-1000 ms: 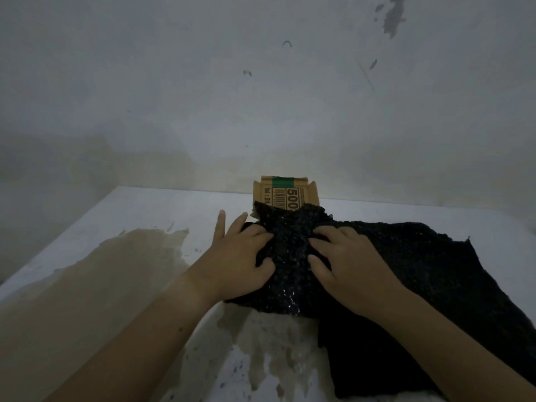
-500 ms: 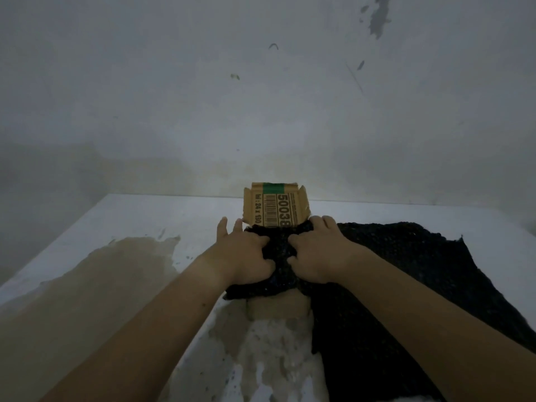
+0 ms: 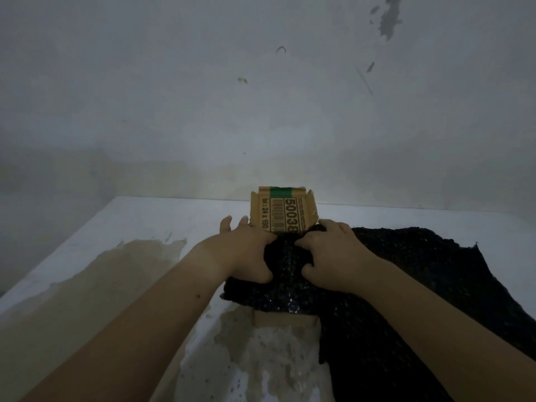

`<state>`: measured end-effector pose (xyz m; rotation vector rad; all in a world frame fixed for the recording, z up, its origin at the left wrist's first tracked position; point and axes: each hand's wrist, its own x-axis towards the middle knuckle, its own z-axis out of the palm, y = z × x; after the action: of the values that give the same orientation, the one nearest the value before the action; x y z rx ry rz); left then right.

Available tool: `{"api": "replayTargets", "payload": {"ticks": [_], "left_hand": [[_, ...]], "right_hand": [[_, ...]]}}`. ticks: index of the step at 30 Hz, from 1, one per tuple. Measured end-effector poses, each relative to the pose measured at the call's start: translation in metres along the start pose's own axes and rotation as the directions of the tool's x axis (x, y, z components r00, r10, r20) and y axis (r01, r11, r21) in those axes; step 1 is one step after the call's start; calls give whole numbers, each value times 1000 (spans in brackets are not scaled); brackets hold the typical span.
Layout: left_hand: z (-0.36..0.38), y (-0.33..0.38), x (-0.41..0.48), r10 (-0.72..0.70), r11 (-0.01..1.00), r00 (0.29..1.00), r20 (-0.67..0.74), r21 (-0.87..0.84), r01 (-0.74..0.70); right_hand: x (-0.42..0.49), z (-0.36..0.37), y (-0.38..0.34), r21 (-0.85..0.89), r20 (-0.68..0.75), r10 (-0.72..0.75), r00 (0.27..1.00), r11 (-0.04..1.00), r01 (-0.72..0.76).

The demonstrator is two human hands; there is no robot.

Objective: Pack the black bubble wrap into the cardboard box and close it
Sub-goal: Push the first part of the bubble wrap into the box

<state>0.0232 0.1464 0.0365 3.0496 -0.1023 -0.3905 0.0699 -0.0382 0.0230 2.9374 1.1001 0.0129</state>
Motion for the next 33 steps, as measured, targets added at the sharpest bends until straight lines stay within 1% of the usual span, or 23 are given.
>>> {"api": "replayTargets", "payload": {"ticks": [3,5,7,9,13,15,17,19,22,25,26,27,29,31,33], "left_hand": [[-3,-2,4,-34,998,996,84,59,29],[-8,-2,7,-45,997,991,124,61,38],[-14,-4,11,-19,999,983,182,-42,27],[-18,-4,13,24,991,974,226,-132,7],[-16,-4,9,43,994,979,199,-110,-22],[-11,-4,5,22,1000,991,129,-17,-20],[-6,-3,2,17,998,999,34,57,-19],[-1,-2,1,12,998,1000,-3,62,-12],[3,1,0,-2,998,1000,15,58,1],[1,0,-1,-2,998,999,34,67,-1],[1,-1,0,1,998,999,42,62,-4],[1,-2,1,4,998,999,46,57,-7],[2,-4,2,12,999,999,49,44,-14],[3,-4,4,21,999,999,51,34,-22],[3,-3,3,20,999,998,54,30,-21]], "right_hand": [[10,-5,-1,-31,158,26,987,999,-21],[16,-12,-5,-80,224,36,974,997,-18],[21,-18,-10,-129,266,54,962,991,-20],[22,-22,-13,-143,317,69,946,989,-25],[25,-20,-14,-129,418,98,903,990,-48],[26,-18,-17,-159,426,106,898,986,-40],[26,-18,-20,-176,395,100,913,984,-31],[21,-18,-21,-173,296,60,953,985,-8],[6,-18,-18,-162,131,0,991,986,21],[-10,-21,-12,-136,-65,-42,997,990,32],[-14,-22,-9,-136,-104,-60,993,990,45],[-17,-21,-7,-152,-98,-76,992,987,61],[-22,-17,-6,-158,22,-81,996,984,84],[-23,-10,-8,-86,169,-57,984,994,73],[-19,-9,-11,-27,268,-26,963,999,34]]}}
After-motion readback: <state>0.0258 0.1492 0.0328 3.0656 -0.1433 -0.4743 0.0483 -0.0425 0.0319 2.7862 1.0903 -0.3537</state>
